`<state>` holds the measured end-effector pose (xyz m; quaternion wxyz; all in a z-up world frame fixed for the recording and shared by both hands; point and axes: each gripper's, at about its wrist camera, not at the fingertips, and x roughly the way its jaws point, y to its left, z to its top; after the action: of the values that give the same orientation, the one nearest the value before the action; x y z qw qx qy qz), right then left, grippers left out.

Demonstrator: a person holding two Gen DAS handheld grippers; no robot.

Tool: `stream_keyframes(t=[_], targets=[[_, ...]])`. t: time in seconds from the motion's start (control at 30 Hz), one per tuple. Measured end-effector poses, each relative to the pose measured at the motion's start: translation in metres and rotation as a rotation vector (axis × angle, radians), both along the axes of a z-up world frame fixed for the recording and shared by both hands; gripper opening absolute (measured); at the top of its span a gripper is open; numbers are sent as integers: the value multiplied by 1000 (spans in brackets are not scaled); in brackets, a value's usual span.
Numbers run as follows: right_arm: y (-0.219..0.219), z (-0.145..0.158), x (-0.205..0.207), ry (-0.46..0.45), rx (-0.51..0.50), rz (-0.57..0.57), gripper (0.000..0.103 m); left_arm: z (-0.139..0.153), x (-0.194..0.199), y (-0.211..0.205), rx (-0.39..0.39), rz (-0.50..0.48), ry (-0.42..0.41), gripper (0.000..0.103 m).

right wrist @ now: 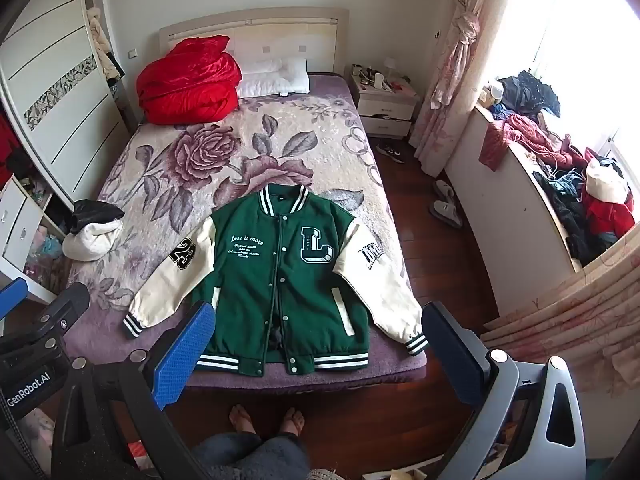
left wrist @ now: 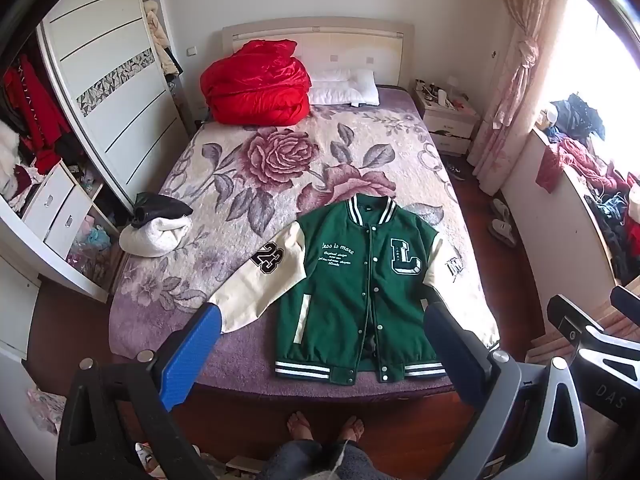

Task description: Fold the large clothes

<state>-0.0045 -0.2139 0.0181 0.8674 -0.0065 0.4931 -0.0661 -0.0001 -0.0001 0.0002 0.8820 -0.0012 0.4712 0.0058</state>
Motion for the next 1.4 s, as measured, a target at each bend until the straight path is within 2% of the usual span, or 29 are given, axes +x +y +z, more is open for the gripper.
stream_keyframes(t=[0.47,0.7,0.77,0.93,1.17,1.27,1.37,1.4], targets=[[0,0,-2,0,0,-1,103,1,-1,0,-5,-5,-3,103],[5,2,-5,-1,-2,-1,103,15,2,2,-6,-4,-11,103],[7,1,-6,0,1,0,103,10,-1,2,-1,-6,-15,103],[-5,17,-1,-3,5,-3,103,8,-1,3,0,-5,-17,103],[-4,19,-1,-6,4,0,103,8,-2,4,-1,-7,-18,103],[-8,31,-1,-7,3,0,103,9,-1,4,-1,-8,-18,103],[-9,31,-2,-9,3,1,103,9,0,4,-2,-7,-20,103],[3,30,1,-11,0,0,103,10,0,4,-2,-8,-18,103]])
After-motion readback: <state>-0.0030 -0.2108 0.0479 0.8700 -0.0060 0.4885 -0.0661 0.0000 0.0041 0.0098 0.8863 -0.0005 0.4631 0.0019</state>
